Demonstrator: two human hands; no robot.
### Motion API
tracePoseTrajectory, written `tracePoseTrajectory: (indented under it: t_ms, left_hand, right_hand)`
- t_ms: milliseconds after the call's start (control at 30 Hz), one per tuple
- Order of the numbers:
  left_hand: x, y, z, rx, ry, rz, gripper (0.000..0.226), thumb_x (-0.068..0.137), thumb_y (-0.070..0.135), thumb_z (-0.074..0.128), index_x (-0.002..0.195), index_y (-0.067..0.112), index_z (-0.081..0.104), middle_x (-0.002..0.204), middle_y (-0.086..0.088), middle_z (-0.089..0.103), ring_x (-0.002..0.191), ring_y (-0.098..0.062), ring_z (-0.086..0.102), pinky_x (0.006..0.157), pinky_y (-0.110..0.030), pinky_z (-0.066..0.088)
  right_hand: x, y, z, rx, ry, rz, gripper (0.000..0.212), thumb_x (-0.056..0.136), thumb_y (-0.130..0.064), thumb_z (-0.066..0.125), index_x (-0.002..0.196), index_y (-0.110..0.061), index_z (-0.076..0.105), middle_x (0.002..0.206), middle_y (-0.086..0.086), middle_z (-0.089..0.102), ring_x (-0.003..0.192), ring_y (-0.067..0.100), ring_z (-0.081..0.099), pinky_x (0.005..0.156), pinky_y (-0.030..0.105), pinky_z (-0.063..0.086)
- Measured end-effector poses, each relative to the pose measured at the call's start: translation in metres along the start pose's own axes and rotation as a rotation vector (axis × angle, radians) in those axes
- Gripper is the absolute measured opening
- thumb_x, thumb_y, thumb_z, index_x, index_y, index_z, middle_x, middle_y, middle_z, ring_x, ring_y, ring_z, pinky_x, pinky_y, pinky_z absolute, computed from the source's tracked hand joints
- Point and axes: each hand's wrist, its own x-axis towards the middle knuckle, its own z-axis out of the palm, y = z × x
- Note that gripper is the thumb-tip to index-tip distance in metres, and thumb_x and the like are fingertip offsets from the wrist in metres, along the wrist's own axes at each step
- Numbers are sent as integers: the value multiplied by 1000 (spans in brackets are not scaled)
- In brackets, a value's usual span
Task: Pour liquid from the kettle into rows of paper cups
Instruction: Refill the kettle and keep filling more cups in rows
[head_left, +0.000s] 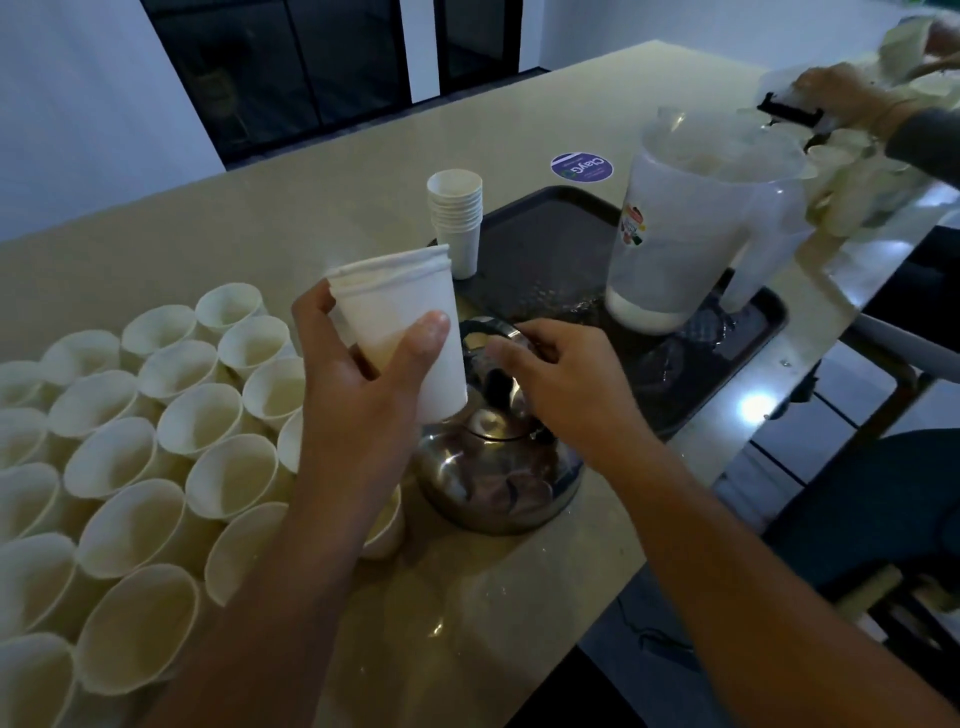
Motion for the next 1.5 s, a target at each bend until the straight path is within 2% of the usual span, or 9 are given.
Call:
tracePoseTrajectory:
  t_ms: [133,200,400,467,633,833,967,1267,1500]
  left_hand:
    - [-8,0,0,-9,-28,5,74,77,43,68,139,22,34,111,10,57,89,3,66,59,-16,54]
    - [-10,1,2,-8,-37,7,74,77,45,69,138,25,34,112,11,57,92,3,66,59,-16,54]
    - [-10,-1,11,4,-43,17,72,79,45,70,138,26,33,110,11,58,90,2,66,60,-17,54]
    - [-11,-3,16,6,-52,17,71,83,43,74,138,24,33,107,12,58,89,3,66,60,-16,53]
    - [-15,-7,31,-9,-94,-16,80,73,46,68,141,25,32,109,12,57,88,5,65,59,-13,52]
    - [-19,-17,43,17,-124,-53,70,82,32,71,141,24,33,103,12,58,85,8,64,59,-11,51]
    - [-17,-19,47,11,-138,-68,76,74,42,69,139,25,33,106,11,58,86,5,65,59,-13,52]
    - [-21,-29,55,15,-177,-116,77,72,45,70,137,30,34,110,10,58,89,3,65,60,-14,52]
    - [-19,-35,58,35,-193,-127,66,83,28,72,136,29,33,104,12,59,87,6,65,60,-12,51]
  right_hand:
    - [3,5,5,75,169,-52,17,93,-36,70,77,-28,70,65,-7,67,59,6,60,59,27,50]
    - [6,4,-4,86,200,-71,20,93,-34,69,78,-21,72,70,2,68,61,14,62,58,26,52]
    - [15,-2,-50,120,286,-165,31,93,-32,70,87,-2,74,79,21,70,74,36,65,70,39,58]
    - [19,-2,-63,128,303,-201,40,92,-30,72,89,9,70,75,31,63,64,42,54,64,46,54]
    - [37,11,-83,143,347,-202,48,90,-28,75,90,18,63,60,24,43,55,25,39,52,34,39]
    - [57,36,-101,108,412,-184,48,88,-31,76,90,15,65,67,16,52,59,20,45,58,31,44]
    - [66,47,-108,77,458,-199,42,89,-30,76,90,11,70,70,21,58,61,14,51,60,25,48]
    - [86,59,-115,-36,521,-197,50,84,-44,75,71,4,65,60,8,47,56,13,40,58,26,39]
    - [98,62,-120,-80,553,-187,47,85,-41,75,72,3,67,60,4,48,56,11,40,58,25,38]
